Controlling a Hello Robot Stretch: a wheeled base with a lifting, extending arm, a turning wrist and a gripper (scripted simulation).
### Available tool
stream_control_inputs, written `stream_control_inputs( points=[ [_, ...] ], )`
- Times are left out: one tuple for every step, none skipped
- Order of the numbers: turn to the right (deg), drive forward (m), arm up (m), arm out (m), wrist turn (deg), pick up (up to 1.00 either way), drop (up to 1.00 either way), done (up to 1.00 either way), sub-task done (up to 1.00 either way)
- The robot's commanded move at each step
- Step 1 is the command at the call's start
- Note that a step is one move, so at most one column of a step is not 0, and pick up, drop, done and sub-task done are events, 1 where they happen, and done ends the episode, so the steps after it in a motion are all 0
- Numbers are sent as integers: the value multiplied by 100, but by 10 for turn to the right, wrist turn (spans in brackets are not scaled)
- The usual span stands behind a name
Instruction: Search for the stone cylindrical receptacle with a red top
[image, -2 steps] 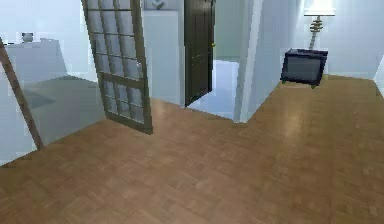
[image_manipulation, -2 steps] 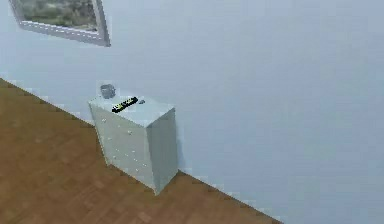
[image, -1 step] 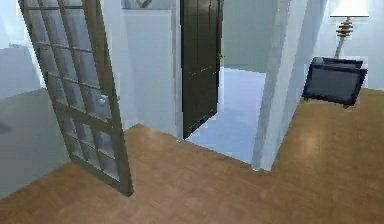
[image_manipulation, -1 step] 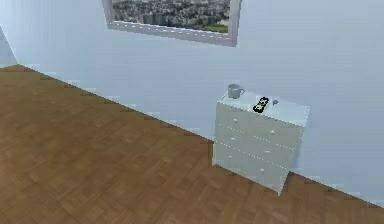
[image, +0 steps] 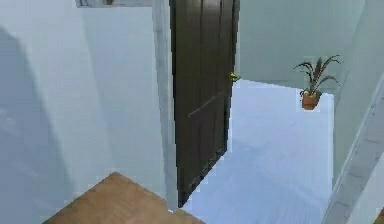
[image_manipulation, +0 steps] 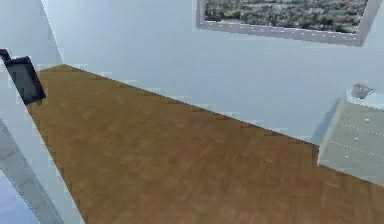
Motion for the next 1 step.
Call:
stream_control_inputs(
  points=[
    [0, 20, 0, 0, 0, 0, 0, 0, 0]
  ],
)
